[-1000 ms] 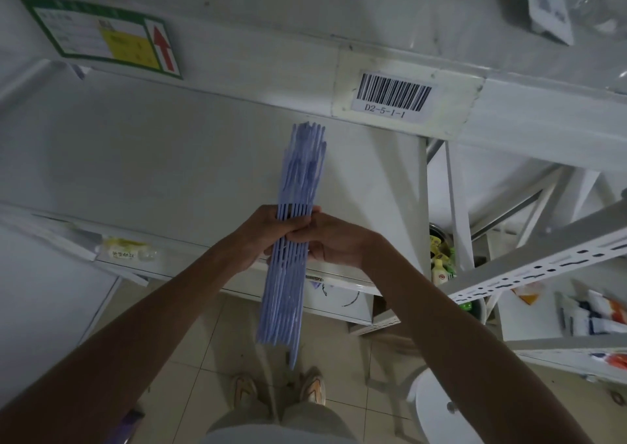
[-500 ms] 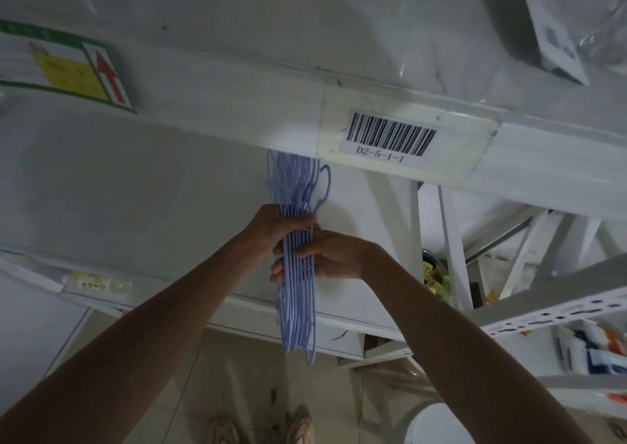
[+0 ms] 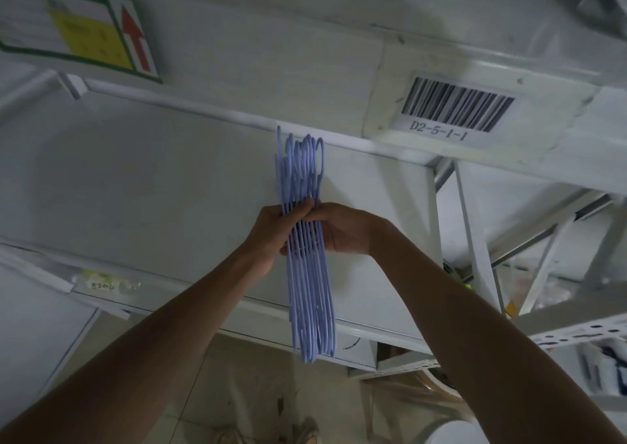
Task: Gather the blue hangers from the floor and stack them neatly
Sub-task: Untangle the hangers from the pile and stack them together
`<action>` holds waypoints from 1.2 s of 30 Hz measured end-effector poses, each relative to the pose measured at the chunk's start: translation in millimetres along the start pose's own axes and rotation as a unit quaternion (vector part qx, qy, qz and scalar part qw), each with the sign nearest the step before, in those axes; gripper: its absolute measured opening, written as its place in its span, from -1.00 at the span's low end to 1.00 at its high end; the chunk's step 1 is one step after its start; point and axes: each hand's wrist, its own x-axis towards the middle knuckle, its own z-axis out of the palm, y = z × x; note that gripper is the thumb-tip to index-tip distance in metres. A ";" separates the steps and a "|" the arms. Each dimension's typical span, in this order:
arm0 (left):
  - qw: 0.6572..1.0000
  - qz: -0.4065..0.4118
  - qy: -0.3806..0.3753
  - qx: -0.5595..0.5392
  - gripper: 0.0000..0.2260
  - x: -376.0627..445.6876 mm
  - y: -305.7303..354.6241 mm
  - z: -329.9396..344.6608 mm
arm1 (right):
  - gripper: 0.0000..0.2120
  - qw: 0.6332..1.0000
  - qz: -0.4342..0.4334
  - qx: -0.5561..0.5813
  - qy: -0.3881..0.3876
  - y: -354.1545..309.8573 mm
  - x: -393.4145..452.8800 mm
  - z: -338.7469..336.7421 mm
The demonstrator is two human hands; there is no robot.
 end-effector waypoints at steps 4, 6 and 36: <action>0.996 -0.078 0.018 -0.046 -0.62 0.5 1.1 3.6 | -0.59 0.999 0.029 -0.013 0.016 2.9 4.7 -0.2; 0.992 -0.105 0.009 -0.064 -0.57 0.7 5.3 4.6 | -0.66 0.999 0.038 -0.035 0.013 3.6 7.8 1.5; 0.983 -0.066 -0.087 -0.150 -0.88 28.1 15.6 -4.2 | -0.84 0.991 -0.048 0.029 0.125 32.5 27.0 24.3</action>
